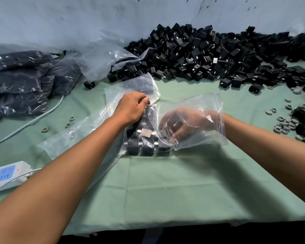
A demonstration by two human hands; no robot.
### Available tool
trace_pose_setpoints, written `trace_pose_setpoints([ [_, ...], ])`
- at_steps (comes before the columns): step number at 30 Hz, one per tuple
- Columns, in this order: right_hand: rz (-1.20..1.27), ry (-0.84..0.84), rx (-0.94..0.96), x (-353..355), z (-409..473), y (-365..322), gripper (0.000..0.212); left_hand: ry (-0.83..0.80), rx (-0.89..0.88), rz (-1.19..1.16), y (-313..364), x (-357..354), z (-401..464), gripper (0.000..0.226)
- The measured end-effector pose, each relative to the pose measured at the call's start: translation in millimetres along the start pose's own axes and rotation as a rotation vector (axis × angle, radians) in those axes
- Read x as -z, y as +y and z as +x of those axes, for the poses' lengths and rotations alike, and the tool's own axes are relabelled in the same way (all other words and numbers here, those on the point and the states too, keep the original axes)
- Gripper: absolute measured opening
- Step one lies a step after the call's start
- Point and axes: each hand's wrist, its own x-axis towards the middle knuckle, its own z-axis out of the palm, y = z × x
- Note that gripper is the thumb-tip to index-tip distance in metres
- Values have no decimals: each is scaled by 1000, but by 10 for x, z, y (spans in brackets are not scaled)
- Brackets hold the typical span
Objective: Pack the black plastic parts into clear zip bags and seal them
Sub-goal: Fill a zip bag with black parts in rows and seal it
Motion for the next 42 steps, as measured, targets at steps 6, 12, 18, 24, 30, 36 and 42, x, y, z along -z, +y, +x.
trace_pose_setpoints([
  [6, 76, 14, 60, -30, 44, 27, 33, 29, -84, 130, 80, -88, -256, 31],
  [12, 109, 100, 37, -43, 44, 91, 21, -121, -5, 277, 34, -135, -400, 62],
  [18, 71, 124, -3, -64, 54, 79, 32, -352, 42, 335, 26, -110, -307, 81],
  [24, 188, 232, -38, -77, 59, 132, 20, -96, 57, -101, -20, 120, -245, 42],
  [30, 218, 180, -58, -83, 25, 33, 24, -93, 144, -204, -100, 179, -263, 24],
  [36, 305, 243, -95, -100, 25, 45, 29, 21, 62, -61, -170, 227, -311, 9],
  [42, 164, 290, -111, -76, 38, 68, 22, 28, 27, -179, -279, 313, -538, 6],
])
